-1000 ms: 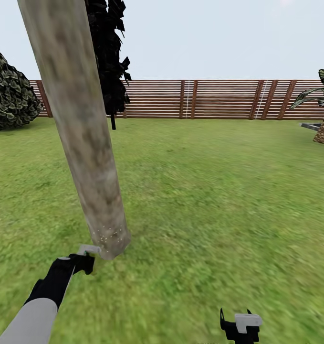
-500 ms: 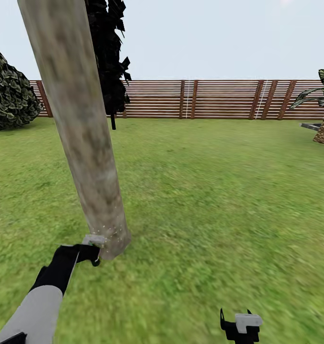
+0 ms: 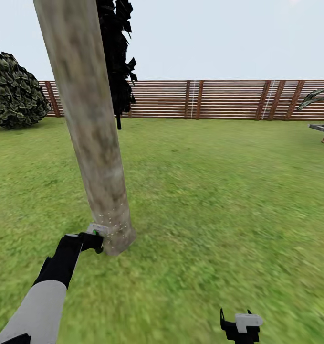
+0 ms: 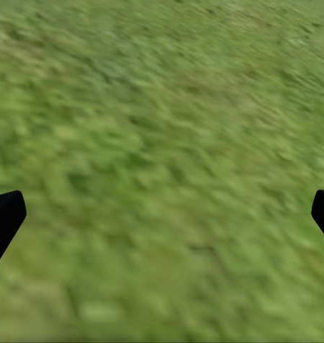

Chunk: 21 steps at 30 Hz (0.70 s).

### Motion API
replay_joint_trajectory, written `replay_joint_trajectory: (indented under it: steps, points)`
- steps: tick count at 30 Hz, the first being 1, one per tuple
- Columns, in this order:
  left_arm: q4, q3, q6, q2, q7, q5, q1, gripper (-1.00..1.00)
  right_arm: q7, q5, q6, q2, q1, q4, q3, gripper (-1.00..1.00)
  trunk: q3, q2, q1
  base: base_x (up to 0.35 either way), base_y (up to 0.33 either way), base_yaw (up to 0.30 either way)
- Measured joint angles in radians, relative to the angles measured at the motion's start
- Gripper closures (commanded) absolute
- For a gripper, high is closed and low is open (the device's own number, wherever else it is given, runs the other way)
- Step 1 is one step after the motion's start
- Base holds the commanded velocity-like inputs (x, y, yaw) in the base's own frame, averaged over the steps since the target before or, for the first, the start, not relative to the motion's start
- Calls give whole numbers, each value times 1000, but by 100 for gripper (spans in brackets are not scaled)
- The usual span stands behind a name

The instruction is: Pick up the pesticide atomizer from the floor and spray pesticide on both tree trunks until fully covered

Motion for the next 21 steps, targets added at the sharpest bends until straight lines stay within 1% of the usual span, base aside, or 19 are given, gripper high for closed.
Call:
replay_joint_trajectory:
  steps: [3, 5, 6, 9, 10, 11, 13, 15, 16, 18, 19, 20, 21]
  points:
    - [-27, 3, 10, 38, -1, 1, 0, 100, 0, 0, -1, 0, 0, 0, 0, -100, 0, 0, 0, -1, 0, 3]
    - [-47, 3, 14, 53, -2, 13, 0, 100, 0, 0, -1, 0, 0, 0, 0, -100, 0, 0, 0, 0, 0, 0]
    - [-57, 1, 20, 53, -2, 20, 2, 100, 0, 0, -1, 0, 0, 0, 0, -100, 0, 0, 0, 0, 0, 0]
    - [-87, -7, 61, 41, -2, 24, 4, 100, 0, 0, -1, 0, 0, 0, 0, -100, 0, 0, 0, 0, 0, 0]
    - [-111, -9, 78, 25, -2, 31, 3, 100, 0, 0, -1, -1, 0, 0, 0, -100, 0, 0, 0, 0, 0, 0]
    - [-127, -10, 85, 7, -2, 32, 3, 100, 0, 0, -1, -1, 0, 0, 0, -100, 0, 0, 0, 0, 0, 0]
    - [-147, -10, 89, -18, -2, 30, 2, 100, 0, 0, -1, 0, 0, 0, 0, -100, 0, 0, 0, 0, 0, 0]
    - [-179, -9, 94, -38, -2, 30, 1, 100, 0, 0, -1, -1, 0, 0, 0, -100, 0, 0, 0, 0, 0, 0]
    - [-184, -8, 93, -36, -2, 25, 1, 100, 1, 0, -1, -1, 0, 0, 0, -100, 0, 0, 0, 0, 0, 0]
    - [-189, -4, 94, -31, -2, 25, 1, 100, 1, 0, 0, -1, 0, 0, 0, -100, 0, 0, 0, 0, 0, 0]
    - [-192, 0, 93, -19, -3, 20, 1, 100, 0, 0, -1, -1, 0, 0, 0, -100, 0, 0, 0, 0, 0, 0]
    - [-193, 2, 92, 8, -7, 20, 2, 100, 1, 0, 0, -1, 0, 0, 0, -100, 0, 0, 0, 0, 0, 0]
    - [-193, 3, 98, 31, -28, 36, 3, 100, 1, 0, 0, -1, 0, 0, 0, -100, 0, 0, 0, 0, 0, 0]
